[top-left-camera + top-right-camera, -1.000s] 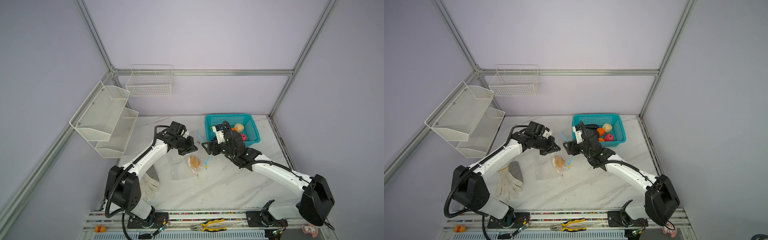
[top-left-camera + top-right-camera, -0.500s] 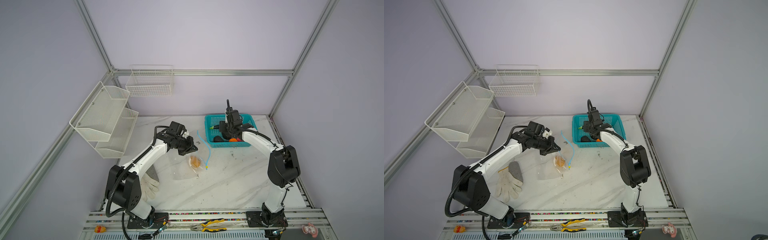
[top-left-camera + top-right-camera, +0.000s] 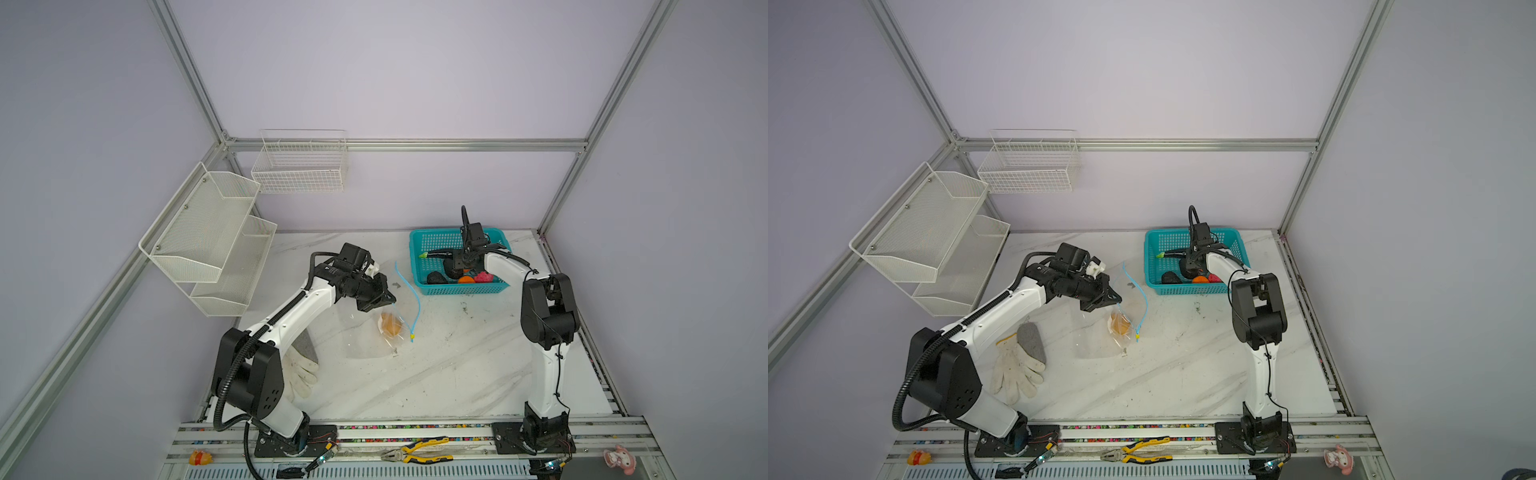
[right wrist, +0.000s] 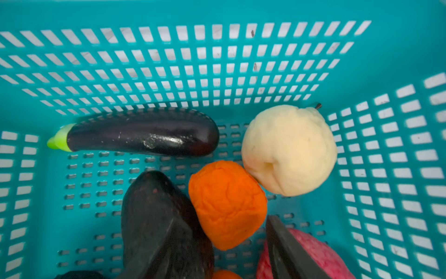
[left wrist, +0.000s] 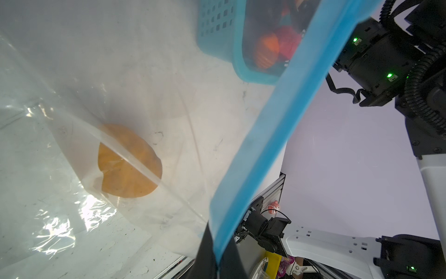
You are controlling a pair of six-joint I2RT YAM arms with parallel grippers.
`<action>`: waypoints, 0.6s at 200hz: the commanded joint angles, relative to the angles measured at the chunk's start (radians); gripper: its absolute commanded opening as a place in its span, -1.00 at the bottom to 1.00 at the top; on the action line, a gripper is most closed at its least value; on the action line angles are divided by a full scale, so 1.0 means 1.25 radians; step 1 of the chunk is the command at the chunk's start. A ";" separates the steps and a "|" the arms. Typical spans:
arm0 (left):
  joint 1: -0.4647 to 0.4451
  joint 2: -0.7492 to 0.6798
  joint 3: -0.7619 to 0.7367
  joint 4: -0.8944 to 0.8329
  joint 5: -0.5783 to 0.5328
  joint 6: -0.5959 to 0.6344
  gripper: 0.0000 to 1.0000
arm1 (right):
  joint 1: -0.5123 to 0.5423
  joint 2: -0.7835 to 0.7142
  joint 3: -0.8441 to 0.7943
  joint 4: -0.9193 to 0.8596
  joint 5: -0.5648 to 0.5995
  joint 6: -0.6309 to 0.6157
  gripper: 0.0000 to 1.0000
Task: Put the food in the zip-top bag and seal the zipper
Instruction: 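Move the right gripper back over the teal basket, then lower the right gripper onto the orange fruit and close on it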
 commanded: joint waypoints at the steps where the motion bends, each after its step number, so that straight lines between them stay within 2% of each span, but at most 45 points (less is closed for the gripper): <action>1: 0.005 -0.008 0.010 0.002 0.019 0.018 -1.00 | -0.008 0.028 0.028 -0.009 0.000 -0.012 0.23; 54: 0.005 -0.003 0.010 0.002 0.018 0.019 -1.00 | -0.019 0.050 0.041 -0.004 -0.012 -0.013 0.21; 120: 0.004 -0.003 0.007 0.003 0.014 0.018 -1.00 | -0.024 0.092 0.058 0.010 -0.045 -0.007 0.36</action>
